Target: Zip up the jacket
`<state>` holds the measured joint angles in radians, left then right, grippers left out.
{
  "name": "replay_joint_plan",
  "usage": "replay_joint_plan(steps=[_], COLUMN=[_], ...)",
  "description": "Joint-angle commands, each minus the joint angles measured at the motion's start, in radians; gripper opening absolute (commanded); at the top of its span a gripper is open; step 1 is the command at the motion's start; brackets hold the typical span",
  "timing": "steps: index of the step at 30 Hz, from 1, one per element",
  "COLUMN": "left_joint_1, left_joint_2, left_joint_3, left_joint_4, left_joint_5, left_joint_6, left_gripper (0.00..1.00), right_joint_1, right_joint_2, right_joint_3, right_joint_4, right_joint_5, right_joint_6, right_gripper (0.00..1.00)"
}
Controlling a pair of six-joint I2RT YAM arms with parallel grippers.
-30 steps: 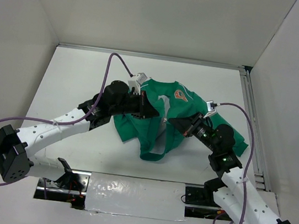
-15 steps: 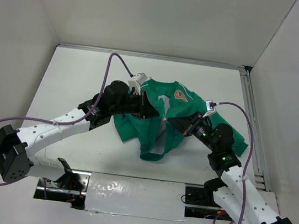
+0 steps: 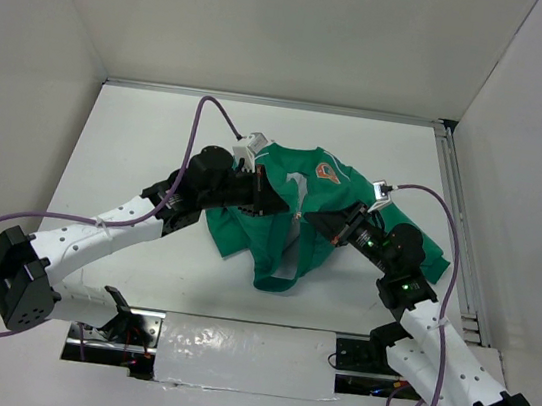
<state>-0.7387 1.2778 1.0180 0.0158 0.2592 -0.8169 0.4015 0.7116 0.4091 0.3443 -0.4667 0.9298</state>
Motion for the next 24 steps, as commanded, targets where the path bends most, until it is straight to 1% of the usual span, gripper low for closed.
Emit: replay_joint_plan(steps=[1,9,15,20,24], left_joint_1=[-0.007,-0.008,-0.008,-0.008,-0.008], left_joint_2=[-0.014,-0.014,-0.021,-0.032,-0.032], left_joint_3=[0.002,-0.001,0.001,-0.010,-0.009], left_joint_4=[0.055,0.055,0.044,0.053,0.044], left_joint_5=[0.000,0.005,-0.017,0.002,-0.006], left_joint_6=[0.002,0.004,-0.004,-0.011,-0.024], left_gripper=[0.00,0.00,0.00,0.00,0.00], right_joint_1=[0.008,0.008,0.007,0.008,0.008], right_joint_2=[-0.012,-0.020,-0.011,-0.012,-0.012], right_joint_3=[0.037,0.028,0.039,0.022,0.031], right_joint_4=[0.045,0.053,0.035,0.062,0.042], right_joint_5=[0.004,0.002,-0.016,-0.018,-0.029], right_joint_6=[-0.011,0.000,-0.008,0.007,-0.003], right_gripper=[0.00,0.00,0.00,0.00,0.00])
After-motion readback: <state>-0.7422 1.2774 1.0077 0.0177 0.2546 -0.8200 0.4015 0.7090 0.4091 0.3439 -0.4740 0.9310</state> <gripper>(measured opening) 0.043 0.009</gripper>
